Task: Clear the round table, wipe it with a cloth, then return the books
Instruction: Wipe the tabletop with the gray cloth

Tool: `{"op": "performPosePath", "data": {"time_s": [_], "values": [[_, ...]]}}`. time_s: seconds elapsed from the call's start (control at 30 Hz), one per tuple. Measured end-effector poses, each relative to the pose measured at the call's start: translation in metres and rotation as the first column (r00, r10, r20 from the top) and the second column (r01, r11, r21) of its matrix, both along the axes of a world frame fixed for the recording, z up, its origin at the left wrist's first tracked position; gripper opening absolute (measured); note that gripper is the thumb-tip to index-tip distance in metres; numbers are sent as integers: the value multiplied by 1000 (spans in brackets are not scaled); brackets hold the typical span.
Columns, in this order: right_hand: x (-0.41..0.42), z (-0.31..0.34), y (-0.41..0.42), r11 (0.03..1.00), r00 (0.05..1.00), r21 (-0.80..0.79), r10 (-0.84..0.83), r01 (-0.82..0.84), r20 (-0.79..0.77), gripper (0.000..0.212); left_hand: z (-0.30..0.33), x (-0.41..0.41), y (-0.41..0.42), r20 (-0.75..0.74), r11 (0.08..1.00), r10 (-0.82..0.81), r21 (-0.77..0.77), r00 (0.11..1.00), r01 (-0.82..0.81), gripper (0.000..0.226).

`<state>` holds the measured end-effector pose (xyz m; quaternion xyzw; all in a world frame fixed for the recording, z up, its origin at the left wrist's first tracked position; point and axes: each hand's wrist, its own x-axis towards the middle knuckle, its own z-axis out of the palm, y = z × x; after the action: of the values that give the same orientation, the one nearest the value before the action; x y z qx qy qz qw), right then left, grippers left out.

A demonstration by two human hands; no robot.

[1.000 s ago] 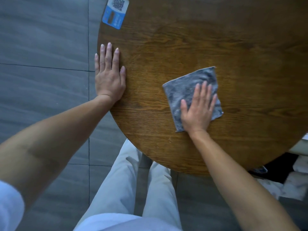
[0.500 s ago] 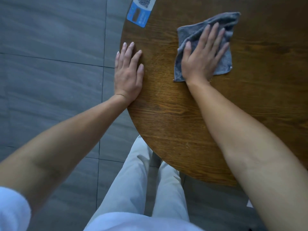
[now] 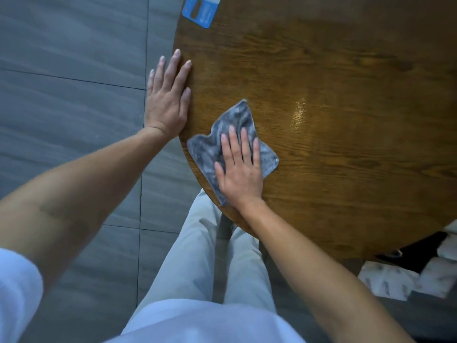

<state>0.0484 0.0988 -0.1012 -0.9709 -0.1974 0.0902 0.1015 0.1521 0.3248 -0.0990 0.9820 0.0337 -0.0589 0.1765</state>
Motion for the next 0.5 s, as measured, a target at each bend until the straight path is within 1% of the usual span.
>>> {"op": "performPosePath", "data": {"time_s": [0.17,0.27,0.37,0.5], "values": [[-57,-1,-76,996,996,0,88,-88,-19,66,1,-2,-6,-1,999,24,47,1000,-24,55],[-63,-2,-112,996,997,-45,70,-71,-19,69,0,-9,-12,-11,997,72,16,997,-72,56],[-43,-4,-135,992,995,-75,-98,98,0,71,-2,-14,-19,-7,995,103,6,995,-103,58],[22,-7,-163,936,939,-87,-335,341,71,71,-1,-12,-22,26,996,67,49,997,-69,60]]}}
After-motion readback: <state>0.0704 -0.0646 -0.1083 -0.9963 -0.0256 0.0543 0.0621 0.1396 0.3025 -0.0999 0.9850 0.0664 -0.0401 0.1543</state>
